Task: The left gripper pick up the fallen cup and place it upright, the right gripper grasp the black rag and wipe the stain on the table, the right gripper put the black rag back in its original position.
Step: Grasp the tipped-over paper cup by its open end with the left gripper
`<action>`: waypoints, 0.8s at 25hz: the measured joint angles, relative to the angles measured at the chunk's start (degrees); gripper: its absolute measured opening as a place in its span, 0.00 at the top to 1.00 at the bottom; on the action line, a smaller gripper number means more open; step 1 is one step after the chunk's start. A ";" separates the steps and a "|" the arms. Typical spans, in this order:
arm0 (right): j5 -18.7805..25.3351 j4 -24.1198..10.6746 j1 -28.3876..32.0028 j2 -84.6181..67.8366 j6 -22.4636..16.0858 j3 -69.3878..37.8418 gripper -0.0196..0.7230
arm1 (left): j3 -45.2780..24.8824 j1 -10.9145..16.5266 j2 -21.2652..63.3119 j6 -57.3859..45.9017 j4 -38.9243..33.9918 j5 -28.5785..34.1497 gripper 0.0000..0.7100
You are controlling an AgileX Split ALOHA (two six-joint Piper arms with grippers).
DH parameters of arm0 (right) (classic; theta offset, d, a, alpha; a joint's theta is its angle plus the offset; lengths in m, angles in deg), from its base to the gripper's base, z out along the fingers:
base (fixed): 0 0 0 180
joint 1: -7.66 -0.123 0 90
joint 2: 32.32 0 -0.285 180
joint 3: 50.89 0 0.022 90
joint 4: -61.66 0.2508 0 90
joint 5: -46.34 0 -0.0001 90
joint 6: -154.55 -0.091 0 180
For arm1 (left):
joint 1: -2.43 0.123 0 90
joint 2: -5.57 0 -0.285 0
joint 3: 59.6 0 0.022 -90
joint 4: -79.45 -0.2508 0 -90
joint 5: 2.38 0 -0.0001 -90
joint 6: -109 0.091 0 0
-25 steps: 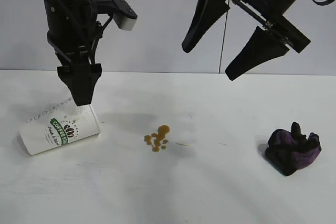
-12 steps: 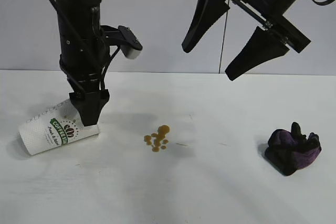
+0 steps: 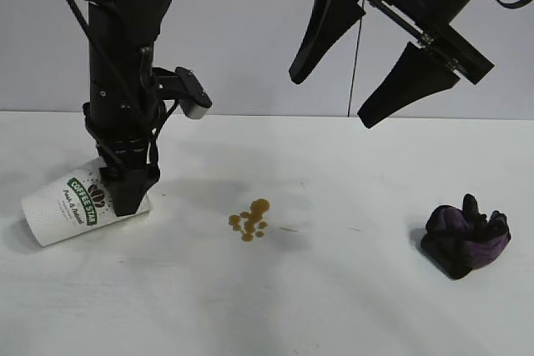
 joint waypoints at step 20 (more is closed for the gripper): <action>0.00 0.00 0.00 0.00 0.20 0.00 0.30 | 0.50 0.32 0.17 -1.04 1.43 1.06 0.25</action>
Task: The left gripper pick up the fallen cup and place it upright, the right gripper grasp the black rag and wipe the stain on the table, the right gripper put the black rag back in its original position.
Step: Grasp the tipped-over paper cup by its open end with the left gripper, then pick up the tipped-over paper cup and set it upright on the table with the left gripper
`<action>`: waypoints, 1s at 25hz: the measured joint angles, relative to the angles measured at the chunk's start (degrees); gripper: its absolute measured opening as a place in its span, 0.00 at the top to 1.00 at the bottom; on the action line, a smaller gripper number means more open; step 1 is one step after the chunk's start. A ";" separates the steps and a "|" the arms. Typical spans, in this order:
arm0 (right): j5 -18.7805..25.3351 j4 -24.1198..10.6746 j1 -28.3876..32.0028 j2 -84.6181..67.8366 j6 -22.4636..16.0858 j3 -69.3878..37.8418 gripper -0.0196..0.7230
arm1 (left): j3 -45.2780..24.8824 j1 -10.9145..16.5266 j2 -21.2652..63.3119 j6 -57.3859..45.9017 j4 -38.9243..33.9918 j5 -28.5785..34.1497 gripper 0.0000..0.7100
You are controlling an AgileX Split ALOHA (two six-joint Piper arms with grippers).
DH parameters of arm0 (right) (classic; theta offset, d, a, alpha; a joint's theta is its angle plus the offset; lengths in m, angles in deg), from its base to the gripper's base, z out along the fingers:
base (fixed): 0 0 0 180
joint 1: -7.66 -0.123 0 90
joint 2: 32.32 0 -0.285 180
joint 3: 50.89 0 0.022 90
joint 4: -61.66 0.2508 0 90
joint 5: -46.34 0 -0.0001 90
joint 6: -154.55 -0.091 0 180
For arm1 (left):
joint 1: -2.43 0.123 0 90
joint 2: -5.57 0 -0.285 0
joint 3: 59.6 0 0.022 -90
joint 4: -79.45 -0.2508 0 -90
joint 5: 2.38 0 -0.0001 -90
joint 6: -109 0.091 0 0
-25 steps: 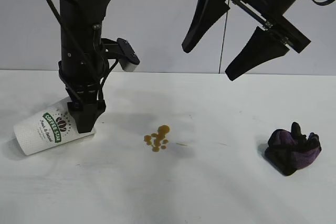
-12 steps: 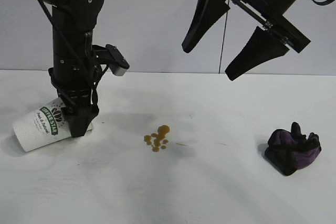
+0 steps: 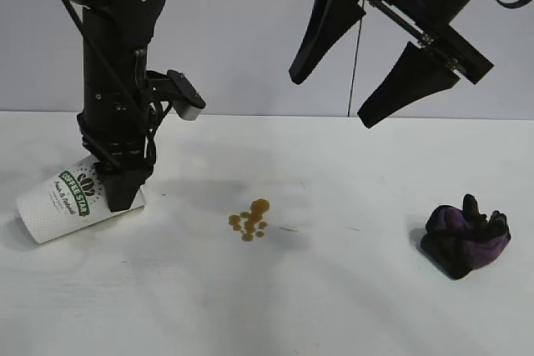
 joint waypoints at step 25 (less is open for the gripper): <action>0.00 0.00 0.00 0.00 0.24 0.00 0.30 | -19.39 12.00 30.01 19.14 39.87 -32.59 0.25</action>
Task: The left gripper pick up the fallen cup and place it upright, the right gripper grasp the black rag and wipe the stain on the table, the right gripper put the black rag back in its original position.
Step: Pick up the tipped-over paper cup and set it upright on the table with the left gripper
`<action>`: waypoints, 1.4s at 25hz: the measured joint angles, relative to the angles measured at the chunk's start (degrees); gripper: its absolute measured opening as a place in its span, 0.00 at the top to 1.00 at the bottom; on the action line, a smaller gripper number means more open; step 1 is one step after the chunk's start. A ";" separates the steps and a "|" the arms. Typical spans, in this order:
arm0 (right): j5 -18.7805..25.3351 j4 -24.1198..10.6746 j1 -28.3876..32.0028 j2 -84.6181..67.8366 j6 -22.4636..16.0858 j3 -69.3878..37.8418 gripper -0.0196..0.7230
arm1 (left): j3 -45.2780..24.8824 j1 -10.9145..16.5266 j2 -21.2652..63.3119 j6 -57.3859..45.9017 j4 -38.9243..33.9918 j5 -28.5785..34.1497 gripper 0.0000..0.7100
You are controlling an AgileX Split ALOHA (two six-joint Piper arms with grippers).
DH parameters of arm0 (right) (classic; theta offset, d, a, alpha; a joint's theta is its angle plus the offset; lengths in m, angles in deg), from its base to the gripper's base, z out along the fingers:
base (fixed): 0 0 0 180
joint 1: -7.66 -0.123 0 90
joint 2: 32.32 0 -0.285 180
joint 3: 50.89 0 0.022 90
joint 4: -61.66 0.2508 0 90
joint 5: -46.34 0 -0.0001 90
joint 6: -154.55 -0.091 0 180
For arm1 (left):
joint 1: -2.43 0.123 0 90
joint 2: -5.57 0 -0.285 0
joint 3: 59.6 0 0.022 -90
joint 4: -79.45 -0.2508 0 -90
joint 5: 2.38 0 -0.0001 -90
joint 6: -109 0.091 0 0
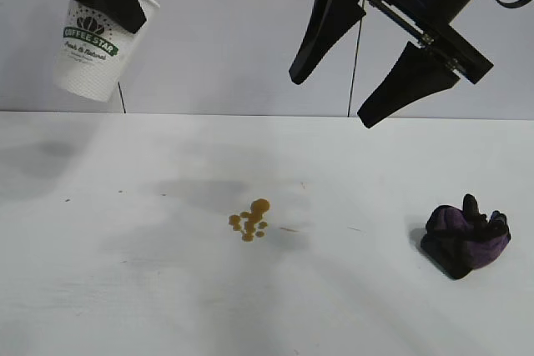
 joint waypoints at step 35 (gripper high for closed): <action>-0.95 -0.05 0.00 0.00 0.23 0.00 0.30 | -23.41 15.02 -8.71 80.31 71.92 15.78 0.25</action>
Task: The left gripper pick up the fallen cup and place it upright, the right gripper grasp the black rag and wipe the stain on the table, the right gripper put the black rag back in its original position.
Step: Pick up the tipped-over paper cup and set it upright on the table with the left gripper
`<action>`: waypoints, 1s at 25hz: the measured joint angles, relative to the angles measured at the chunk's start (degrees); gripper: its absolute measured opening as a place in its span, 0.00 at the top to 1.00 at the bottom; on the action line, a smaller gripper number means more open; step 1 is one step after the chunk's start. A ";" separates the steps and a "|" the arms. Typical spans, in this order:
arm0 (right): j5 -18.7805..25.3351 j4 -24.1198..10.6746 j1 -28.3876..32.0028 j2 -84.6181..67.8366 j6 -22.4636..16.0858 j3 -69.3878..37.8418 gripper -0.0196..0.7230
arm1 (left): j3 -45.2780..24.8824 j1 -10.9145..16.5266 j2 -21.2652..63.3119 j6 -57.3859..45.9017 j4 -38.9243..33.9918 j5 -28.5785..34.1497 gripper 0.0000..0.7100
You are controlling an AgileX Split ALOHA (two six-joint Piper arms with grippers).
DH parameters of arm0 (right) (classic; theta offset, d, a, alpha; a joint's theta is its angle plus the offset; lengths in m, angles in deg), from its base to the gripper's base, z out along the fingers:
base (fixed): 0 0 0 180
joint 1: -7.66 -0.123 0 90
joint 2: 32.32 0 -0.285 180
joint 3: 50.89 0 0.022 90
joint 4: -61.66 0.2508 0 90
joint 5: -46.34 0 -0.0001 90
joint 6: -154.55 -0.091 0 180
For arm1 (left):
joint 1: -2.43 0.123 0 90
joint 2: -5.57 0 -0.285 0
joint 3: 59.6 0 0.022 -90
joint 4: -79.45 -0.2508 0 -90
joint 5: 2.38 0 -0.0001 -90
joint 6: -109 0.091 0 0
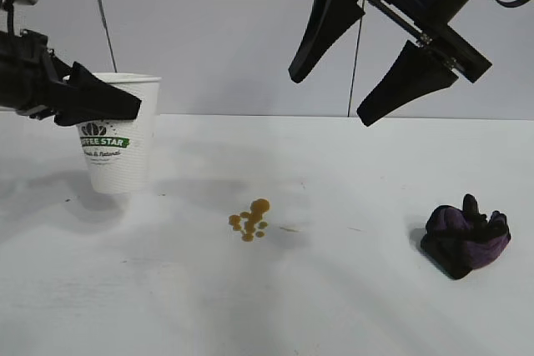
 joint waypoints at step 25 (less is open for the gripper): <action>-2.69 -0.18 0.00 0.00 0.25 0.00 0.30 | 0.00 0.11 -3.40 14.03 -0.06 0.46 0.25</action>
